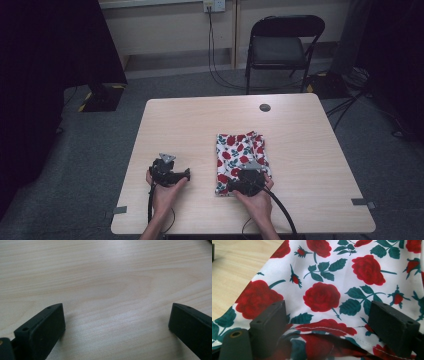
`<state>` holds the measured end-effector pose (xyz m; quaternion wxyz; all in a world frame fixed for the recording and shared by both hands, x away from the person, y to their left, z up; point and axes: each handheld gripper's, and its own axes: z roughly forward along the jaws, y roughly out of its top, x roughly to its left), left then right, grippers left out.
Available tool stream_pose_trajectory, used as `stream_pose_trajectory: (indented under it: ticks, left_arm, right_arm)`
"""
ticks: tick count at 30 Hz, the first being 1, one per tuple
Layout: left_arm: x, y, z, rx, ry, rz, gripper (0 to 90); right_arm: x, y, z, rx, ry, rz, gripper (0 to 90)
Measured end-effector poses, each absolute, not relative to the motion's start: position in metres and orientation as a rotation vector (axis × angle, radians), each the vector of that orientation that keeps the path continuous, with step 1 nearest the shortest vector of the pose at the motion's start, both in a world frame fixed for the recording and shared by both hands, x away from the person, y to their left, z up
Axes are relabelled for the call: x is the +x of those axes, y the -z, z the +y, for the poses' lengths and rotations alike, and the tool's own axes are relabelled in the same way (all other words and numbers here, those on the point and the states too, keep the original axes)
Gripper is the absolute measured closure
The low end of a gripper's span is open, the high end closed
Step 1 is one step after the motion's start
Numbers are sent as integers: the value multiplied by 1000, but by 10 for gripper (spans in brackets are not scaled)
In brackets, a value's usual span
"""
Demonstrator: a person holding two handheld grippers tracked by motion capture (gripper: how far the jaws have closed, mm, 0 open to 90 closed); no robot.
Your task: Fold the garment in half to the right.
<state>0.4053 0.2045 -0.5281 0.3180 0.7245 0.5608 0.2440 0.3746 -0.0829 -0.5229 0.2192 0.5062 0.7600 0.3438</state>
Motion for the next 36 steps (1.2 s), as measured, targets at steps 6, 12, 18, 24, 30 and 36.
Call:
stream_pose_trajectory:
  ticks: [6, 12, 18, 24, 30, 36]
  left_arm:
    - [405, 528, 205, 1910, -642, 1474, 0]
    - [405, 528, 204, 1909, -643, 1477, 0]
    - [405, 528, 204, 1907, -644, 1480, 0]
    - [405, 528, 204, 1906, -644, 1480, 0]
    - [405, 528, 204, 1906, -644, 1480, 0]
    - [404, 528, 204, 1905, -644, 1481, 1]
  right_arm:
    - [386, 522, -79, 1401, -952, 2106, 143]
    - [398, 521, -74, 1399, -946, 2116, 143]
    - [407, 520, -70, 1402, -937, 2125, 143]
    - [422, 518, -64, 1405, -924, 2144, 142]
    - [430, 518, -60, 1407, -919, 2146, 141]
    - [436, 517, -58, 1407, -916, 2156, 140]
